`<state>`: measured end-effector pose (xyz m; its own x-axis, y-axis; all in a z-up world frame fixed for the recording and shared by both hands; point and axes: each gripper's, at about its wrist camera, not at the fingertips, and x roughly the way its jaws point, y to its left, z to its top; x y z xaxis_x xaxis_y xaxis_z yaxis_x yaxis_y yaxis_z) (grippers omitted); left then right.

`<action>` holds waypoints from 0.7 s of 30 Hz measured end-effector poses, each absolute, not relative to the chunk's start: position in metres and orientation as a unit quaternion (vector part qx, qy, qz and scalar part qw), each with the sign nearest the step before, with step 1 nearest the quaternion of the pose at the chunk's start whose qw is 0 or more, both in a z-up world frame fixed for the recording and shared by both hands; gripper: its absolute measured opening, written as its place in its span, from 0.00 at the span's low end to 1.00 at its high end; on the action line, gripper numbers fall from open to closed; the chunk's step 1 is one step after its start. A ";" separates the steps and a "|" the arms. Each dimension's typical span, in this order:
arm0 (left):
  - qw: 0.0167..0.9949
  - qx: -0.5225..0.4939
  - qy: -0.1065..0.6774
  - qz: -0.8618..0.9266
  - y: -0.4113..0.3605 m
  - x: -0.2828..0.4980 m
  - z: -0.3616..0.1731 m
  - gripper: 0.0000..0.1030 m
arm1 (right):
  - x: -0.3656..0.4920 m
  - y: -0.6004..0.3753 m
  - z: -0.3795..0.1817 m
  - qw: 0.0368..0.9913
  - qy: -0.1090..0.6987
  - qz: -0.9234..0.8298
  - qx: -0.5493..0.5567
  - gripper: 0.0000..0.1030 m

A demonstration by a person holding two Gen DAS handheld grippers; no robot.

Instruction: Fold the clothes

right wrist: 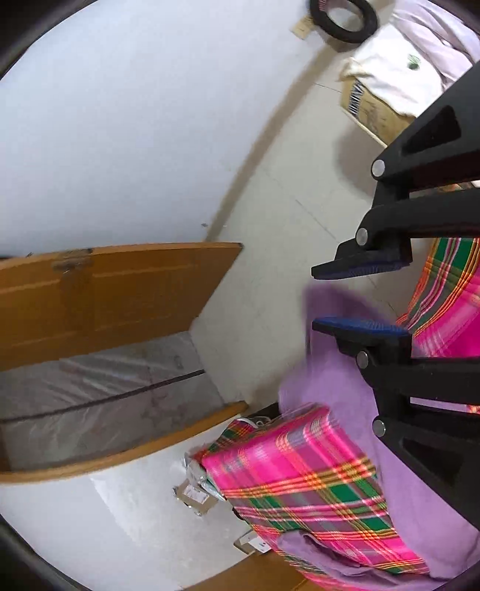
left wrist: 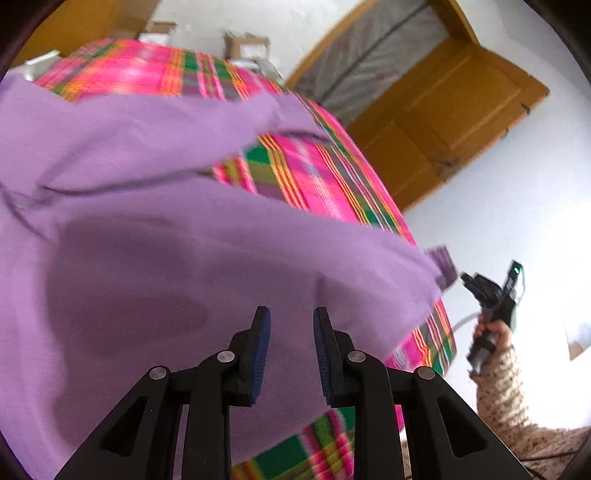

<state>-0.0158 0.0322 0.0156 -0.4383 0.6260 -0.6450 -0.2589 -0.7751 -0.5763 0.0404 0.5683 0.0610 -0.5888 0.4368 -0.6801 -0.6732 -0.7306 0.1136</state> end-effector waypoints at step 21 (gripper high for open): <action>0.063 -0.395 -0.256 0.880 -0.170 -0.079 0.076 0.24 | -0.104 0.356 0.147 0.035 0.109 0.935 -0.336 0.28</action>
